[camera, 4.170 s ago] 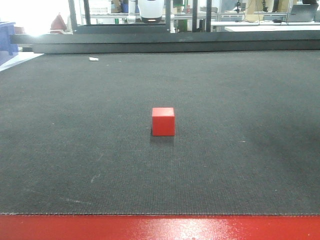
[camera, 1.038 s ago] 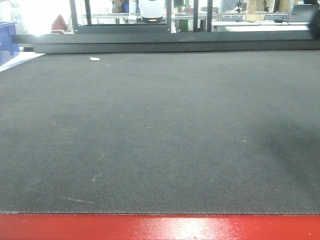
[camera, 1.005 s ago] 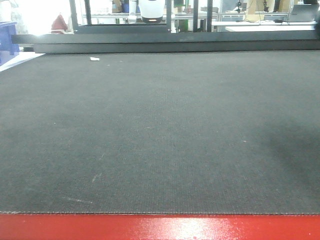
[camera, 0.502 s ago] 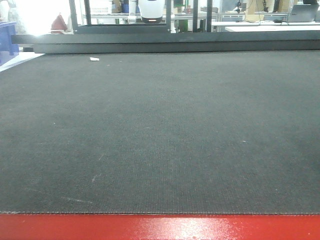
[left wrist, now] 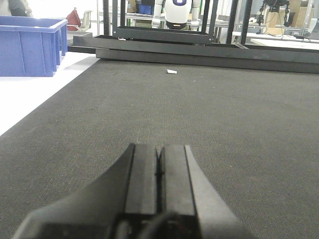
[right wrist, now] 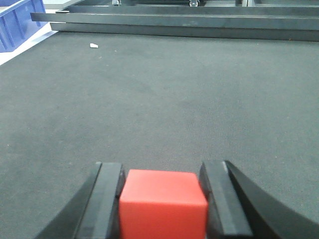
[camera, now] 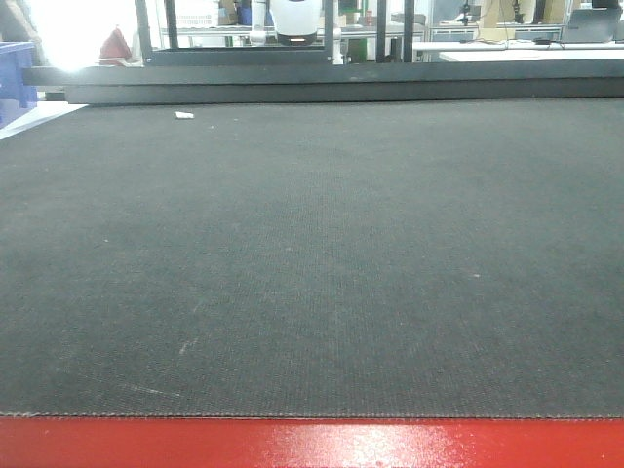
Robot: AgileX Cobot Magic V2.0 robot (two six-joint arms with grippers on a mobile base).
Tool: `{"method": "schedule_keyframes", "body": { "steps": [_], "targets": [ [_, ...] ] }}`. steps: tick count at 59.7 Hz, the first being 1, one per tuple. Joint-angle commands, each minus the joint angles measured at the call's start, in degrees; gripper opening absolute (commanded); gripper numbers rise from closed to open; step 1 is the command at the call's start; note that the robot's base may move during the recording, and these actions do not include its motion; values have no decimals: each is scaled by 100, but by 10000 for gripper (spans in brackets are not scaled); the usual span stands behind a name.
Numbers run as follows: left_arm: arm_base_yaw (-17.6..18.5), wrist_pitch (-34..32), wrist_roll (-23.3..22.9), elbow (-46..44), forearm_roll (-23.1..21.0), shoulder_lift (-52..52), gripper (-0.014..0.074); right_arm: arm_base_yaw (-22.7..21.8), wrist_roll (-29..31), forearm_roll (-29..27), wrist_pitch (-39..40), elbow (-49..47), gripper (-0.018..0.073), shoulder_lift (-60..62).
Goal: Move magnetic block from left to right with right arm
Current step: 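Lift the red cube with the right gripper away from the table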
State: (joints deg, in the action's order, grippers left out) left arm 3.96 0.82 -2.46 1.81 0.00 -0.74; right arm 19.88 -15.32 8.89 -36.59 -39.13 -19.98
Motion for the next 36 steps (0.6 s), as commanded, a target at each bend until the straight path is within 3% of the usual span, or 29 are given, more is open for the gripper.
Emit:
{"method": "schedule_keyframes", "body": {
  "steps": [1,36],
  "targets": [
    [16,-515,-25,59,0,-83,-116,-20,56,75,459,-157,120,-44],
    [16,-515,-25,59,0,-83,-116,-20,56,75,459,-157,120,-44]
  ]
}}
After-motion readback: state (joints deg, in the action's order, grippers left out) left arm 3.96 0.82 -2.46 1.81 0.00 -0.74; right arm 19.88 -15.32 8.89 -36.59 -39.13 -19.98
